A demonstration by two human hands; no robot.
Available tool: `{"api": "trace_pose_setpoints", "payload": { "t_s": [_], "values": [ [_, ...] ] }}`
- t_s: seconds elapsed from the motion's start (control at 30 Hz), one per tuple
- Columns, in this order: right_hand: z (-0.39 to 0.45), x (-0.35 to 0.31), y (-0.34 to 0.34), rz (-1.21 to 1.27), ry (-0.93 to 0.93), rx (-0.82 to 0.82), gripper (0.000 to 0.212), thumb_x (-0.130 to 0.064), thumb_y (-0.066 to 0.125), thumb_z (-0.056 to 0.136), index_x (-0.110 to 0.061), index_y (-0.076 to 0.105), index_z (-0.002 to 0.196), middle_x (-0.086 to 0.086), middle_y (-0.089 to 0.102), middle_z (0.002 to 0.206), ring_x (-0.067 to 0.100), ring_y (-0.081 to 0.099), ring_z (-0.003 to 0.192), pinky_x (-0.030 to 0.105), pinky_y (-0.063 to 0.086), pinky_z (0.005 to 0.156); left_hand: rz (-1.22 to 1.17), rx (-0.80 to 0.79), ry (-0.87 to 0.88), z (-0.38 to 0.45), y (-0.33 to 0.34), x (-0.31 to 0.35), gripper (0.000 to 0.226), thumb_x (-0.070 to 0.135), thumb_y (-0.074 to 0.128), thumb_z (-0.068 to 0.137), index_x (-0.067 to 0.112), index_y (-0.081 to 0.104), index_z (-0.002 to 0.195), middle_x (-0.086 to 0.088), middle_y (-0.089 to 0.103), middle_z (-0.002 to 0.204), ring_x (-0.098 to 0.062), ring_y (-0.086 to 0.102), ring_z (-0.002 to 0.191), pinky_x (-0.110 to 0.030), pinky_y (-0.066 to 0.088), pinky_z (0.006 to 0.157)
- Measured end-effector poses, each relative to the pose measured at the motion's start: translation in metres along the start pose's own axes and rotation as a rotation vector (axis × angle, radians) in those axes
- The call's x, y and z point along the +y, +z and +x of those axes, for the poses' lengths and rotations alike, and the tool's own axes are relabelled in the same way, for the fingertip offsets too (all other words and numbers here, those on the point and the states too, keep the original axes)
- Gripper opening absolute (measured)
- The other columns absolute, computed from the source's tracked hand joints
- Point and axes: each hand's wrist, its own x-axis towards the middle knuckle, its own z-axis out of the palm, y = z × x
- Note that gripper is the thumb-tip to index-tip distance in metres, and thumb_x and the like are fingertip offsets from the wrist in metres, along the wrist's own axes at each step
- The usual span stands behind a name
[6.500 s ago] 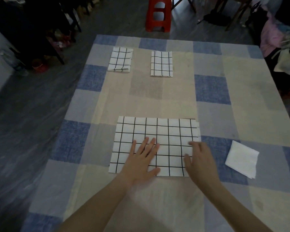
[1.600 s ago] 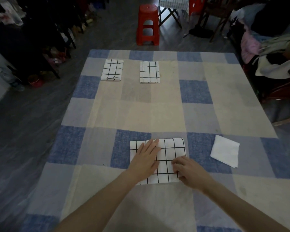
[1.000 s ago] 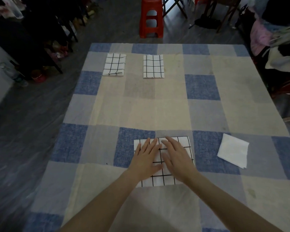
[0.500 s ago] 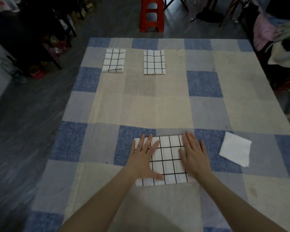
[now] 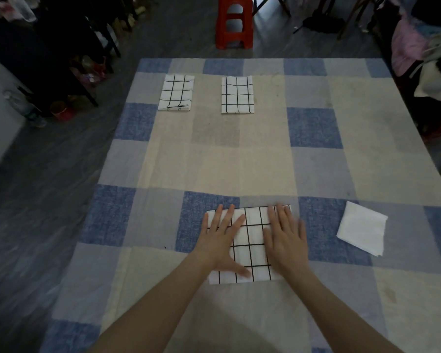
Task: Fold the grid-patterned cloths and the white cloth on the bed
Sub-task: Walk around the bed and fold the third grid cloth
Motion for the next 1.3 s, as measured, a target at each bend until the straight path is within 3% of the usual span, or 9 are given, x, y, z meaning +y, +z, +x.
{"api": "trace_pose_setpoints", "payload": {
  "t_s": [0.17,0.3,0.43,0.53,0.63,0.87,0.97,1.07,1.3],
  "values": [
    [0.027,0.023,-0.038,0.016,0.029,-0.036,0.060,-0.050,0.053,0.083,-0.022,0.042,0.135,0.008,0.031,0.145,0.029,0.032,0.132,0.046,0.033,0.102,0.039,0.072,-0.034,0.006,-0.022,0.010,0.087,0.080,0.023,0.084,0.028,0.010,0.153,-0.005,-0.006,0.162,-0.025,-0.016,0.147,-0.054,-0.015,0.115],
    [0.058,0.025,-0.062,0.024,-0.011,-0.208,0.037,-0.040,0.067,0.074,-0.022,0.049,0.100,0.003,0.038,0.118,0.025,0.037,0.112,0.038,0.035,0.091,0.123,0.320,0.014,0.014,-0.036,0.015,0.046,0.049,0.036,0.098,0.019,0.044,0.132,-0.005,0.043,0.134,-0.024,0.036,0.128,-0.045,0.007,0.119],
    [0.064,0.021,-0.072,0.224,-0.002,-0.299,0.038,-0.026,0.072,0.078,-0.019,0.044,0.103,0.001,0.048,0.101,0.021,0.052,0.094,0.031,0.039,0.070,0.018,0.349,-0.005,0.030,-0.045,0.013,0.052,0.039,0.049,0.094,0.016,0.035,0.139,-0.003,0.048,0.130,-0.023,0.042,0.120,-0.038,0.024,0.112],
    [0.063,0.022,-0.075,0.156,-0.036,-0.338,0.035,-0.023,0.069,0.080,-0.017,0.053,0.110,0.006,0.049,0.109,0.024,0.049,0.102,0.032,0.044,0.079,-0.040,0.258,0.030,0.037,-0.051,0.010,0.049,0.036,0.054,0.091,0.018,0.040,0.135,-0.003,0.050,0.126,-0.024,0.041,0.118,-0.035,0.026,0.105],
    [0.061,0.024,-0.080,0.155,-0.062,-0.325,0.013,-0.022,0.064,0.082,-0.019,0.061,0.094,0.006,0.049,0.104,0.026,0.048,0.102,0.034,0.046,0.084,-0.111,0.193,0.051,0.041,-0.059,0.007,0.027,0.032,0.054,0.092,0.021,0.056,0.117,-0.003,0.052,0.117,-0.024,0.041,0.114,-0.035,0.029,0.098],
    [0.057,0.024,-0.125,0.689,0.119,-0.126,0.017,-0.026,0.075,0.079,-0.021,0.060,0.084,-0.005,0.058,0.056,0.009,0.047,0.049,0.021,0.038,0.048,-0.733,0.208,0.177,0.025,-0.069,0.004,0.020,0.021,0.056,0.096,0.018,0.065,0.113,0.005,0.067,0.107,-0.010,0.061,0.096,-0.027,0.049,0.084],
    [0.057,0.031,-0.143,0.849,0.196,-0.155,0.024,-0.026,0.077,0.078,-0.021,0.063,0.097,0.003,0.071,0.070,0.016,0.057,0.059,0.025,0.043,0.057,-0.988,0.125,0.161,0.012,-0.084,0.013,0.015,0.014,0.061,0.091,0.019,0.070,0.102,0.005,0.071,0.094,-0.009,0.066,0.087,-0.029,0.052,0.080],
    [0.054,0.041,-0.156,0.958,0.228,-0.229,0.028,-0.025,0.075,0.082,-0.022,0.063,0.107,0.008,0.071,0.083,0.016,0.057,0.066,0.026,0.047,0.061,-1.160,0.052,0.190,-0.002,-0.096,0.022,0.022,0.011,0.061,0.091,0.021,0.071,0.109,0.000,0.074,0.105,-0.017,0.068,0.101,-0.033,0.054,0.090],
    [0.028,0.042,-0.157,0.989,0.256,-0.415,0.039,-0.045,0.072,0.079,-0.030,0.060,0.113,0.006,0.069,0.106,0.024,0.066,0.096,0.041,0.052,0.088,-1.296,0.122,0.233,-0.030,-0.107,0.030,0.014,0.009,0.063,0.091,0.012,0.070,0.102,-0.008,0.073,0.103,-0.025,0.068,0.101,-0.039,0.054,0.092]
  ]
}}
